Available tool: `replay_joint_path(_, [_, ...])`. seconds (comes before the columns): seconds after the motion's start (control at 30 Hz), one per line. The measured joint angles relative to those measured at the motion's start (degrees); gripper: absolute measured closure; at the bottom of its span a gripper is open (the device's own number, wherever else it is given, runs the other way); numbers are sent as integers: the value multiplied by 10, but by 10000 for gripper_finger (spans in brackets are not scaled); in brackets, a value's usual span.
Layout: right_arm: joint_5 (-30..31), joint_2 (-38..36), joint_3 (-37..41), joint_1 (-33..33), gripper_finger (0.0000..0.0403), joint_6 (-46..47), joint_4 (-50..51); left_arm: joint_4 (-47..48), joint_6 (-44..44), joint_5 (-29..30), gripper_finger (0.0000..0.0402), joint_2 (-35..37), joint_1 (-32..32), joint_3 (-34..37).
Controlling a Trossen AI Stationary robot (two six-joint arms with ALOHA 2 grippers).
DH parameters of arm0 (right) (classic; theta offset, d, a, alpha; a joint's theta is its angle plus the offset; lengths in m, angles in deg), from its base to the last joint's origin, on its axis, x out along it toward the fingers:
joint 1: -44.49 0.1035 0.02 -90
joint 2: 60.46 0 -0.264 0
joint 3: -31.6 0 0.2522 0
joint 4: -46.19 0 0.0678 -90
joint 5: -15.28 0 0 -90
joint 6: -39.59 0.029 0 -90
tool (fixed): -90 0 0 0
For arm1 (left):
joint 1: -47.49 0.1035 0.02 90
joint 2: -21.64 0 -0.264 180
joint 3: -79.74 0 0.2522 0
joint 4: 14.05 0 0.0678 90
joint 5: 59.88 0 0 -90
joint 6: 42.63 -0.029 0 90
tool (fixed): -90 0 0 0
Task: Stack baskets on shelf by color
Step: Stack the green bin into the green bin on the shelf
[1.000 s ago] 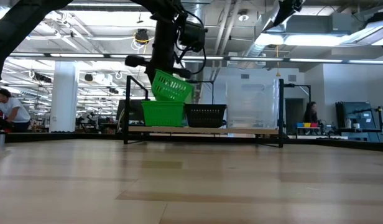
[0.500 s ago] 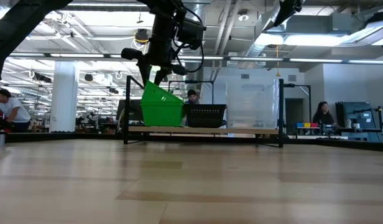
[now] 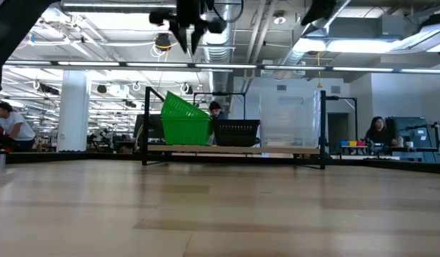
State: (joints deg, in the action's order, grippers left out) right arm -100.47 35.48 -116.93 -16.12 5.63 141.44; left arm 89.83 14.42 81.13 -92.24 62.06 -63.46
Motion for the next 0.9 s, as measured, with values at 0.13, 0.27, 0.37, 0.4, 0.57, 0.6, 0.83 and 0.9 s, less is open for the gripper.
replay_joint_path(0.13, [-1, 52, 1, 43, 403, 0, 2, -1, -29, 44, 350, 46, -25, -6])
replay_joint_path(0.27, [0, 115, 0, 86, 403, 13, -6, -1, -65, 52, 389, 92, -50, -6])
replay_joint_path(0.37, [1, 169, 1, 127, 403, 25, -23, -1, -82, 49, 397, 121, -71, -6])
replay_joint_path(0.4, [1, 184, 1, 141, 403, 30, -30, -1, -96, 45, 397, 129, -77, -6])
replay_joint_path(0.57, [3, 241, 1, 207, 403, 39, -71, -1, -154, 14, 401, 170, -98, 16])
replay_joint_path(0.6, [5, 250, 1, 217, 403, 40, -87, -2, -160, 5, 401, 181, -100, 27])
replay_joint_path(0.83, [42, 275, 1, 278, 397, 55, -229, 0, -104, -25, 401, 303, -108, 209])
replay_joint_path(0.9, [60, 281, -1, 293, 386, 64, -275, 0, -76, -35, 401, 334, -108, 259])
